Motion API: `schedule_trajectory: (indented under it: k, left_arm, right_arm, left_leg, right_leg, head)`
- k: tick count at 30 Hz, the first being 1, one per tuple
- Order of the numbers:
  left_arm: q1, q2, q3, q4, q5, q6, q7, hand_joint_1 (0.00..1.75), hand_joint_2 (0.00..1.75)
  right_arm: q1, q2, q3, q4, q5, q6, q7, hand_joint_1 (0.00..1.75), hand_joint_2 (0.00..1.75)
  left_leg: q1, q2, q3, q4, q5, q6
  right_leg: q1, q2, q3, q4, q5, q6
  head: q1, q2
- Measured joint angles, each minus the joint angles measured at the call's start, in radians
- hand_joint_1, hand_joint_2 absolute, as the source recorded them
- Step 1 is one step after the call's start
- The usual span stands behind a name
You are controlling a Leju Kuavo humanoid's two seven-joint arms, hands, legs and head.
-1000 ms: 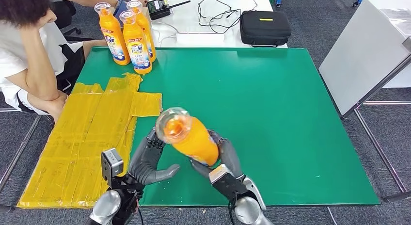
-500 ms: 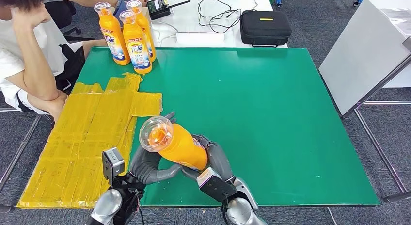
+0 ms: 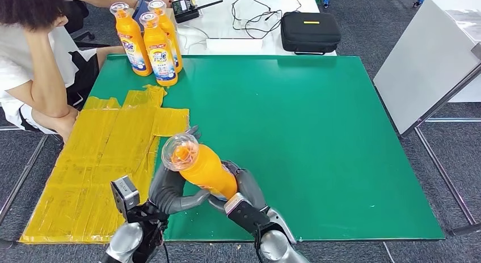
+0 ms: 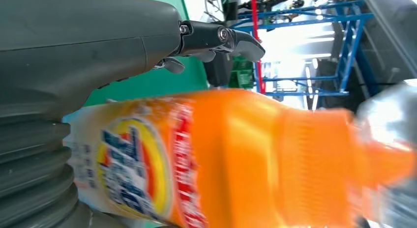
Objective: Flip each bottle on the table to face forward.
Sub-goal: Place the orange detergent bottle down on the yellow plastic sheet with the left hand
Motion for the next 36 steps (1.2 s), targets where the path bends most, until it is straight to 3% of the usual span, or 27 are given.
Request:
schedule_trajectory:
  k: [8, 9, 12, 13, 32, 36]
  left_arm:
    - [-0.001, 0.000, -0.004, -0.004, 0.016, -0.013, -0.008, 0.01, 1.75]
    - [-0.001, 0.000, -0.006, -0.004, 0.016, -0.015, -0.009, 0.30, 1.75]
    - [-0.001, 0.000, -0.009, -0.004, 0.011, -0.019, -0.011, 1.59, 1.75]
    - [-0.001, 0.000, -0.011, -0.004, 0.009, -0.020, -0.011, 1.75, 1.75]
    - [-0.033, 0.001, -0.033, 0.027, -0.026, -0.029, -0.016, 1.75, 1.75]
    - [-0.031, 0.002, -0.033, 0.026, -0.039, -0.013, -0.025, 1.75, 1.75]
  right_arm:
    - [-0.013, 0.004, 0.013, 0.046, 0.015, -0.004, 0.000, 1.75, 1.75]
    - [-0.014, 0.005, 0.014, 0.050, 0.017, -0.005, 0.000, 1.75, 1.75]
    - [-0.015, 0.005, 0.017, 0.059, 0.022, -0.006, 0.000, 1.75, 1.75]
    - [-0.016, 0.005, 0.018, 0.061, 0.025, -0.008, 0.000, 1.75, 1.75]
    - [-0.018, 0.005, 0.024, 0.076, 0.054, -0.038, -0.002, 1.71, 1.75]
    - [-0.011, 0.004, 0.021, 0.063, 0.051, -0.048, -0.006, 0.08, 1.75]
  left_leg:
    - [0.000, 0.000, 0.000, 0.000, 0.000, 0.000]
    - [0.000, 0.000, 0.000, 0.000, 0.000, 0.000]
    - [0.000, 0.000, 0.000, 0.000, 0.000, 0.000]
    - [0.000, 0.000, 0.000, 0.000, 0.000, 0.000]
    - [0.000, 0.000, 0.000, 0.000, 0.000, 0.000]
    - [0.000, 0.000, 0.000, 0.000, 0.000, 0.000]
  right_leg:
    - [0.000, 0.000, 0.000, 0.000, 0.000, 0.000]
    - [0.000, 0.000, 0.000, 0.000, 0.000, 0.000]
    - [0.000, 0.000, 0.000, 0.000, 0.000, 0.000]
    - [0.000, 0.000, 0.000, 0.000, 0.000, 0.000]
    - [0.000, 0.000, 0.000, 0.000, 0.000, 0.000]
    - [0.000, 0.000, 0.000, 0.000, 0.000, 0.000]
  head:
    - [0.000, 0.000]
    - [0.000, 0.000]
    - [0.000, 0.000]
    - [0.000, 0.000]
    - [0.000, 0.000]
    - [0.000, 0.000]
